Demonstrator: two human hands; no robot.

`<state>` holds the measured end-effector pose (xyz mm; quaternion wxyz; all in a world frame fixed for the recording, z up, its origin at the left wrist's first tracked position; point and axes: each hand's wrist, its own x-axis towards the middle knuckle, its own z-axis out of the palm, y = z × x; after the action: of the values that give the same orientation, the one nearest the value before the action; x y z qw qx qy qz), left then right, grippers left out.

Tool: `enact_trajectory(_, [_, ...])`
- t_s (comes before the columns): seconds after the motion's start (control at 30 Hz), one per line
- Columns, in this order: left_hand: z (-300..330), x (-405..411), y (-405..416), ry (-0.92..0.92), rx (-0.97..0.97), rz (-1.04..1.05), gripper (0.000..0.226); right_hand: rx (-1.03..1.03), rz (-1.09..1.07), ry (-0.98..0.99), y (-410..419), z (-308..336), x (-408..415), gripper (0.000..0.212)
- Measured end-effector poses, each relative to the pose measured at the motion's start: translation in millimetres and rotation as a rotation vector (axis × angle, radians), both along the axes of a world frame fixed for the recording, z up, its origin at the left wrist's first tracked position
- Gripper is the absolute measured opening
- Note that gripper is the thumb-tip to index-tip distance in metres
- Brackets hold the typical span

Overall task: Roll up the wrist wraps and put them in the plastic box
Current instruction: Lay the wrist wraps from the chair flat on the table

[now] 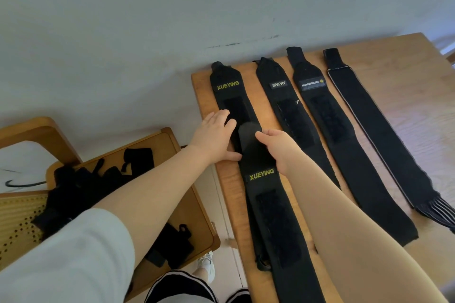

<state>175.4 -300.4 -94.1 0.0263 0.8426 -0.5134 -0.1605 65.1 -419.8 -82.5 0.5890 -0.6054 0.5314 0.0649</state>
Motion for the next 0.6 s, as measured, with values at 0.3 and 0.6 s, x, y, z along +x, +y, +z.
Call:
enact_trajectory(0.3, [-1,-1,6,0.044,-0.002,0.033,0.087,-0.490,0.005,0.231,31,-8,18,0.026])
enact_trajectory(0.6, [10,-8,-1,0.098,0.057,0.093,0.095,-0.357,0.175,0.124,25,16,-69,0.031])
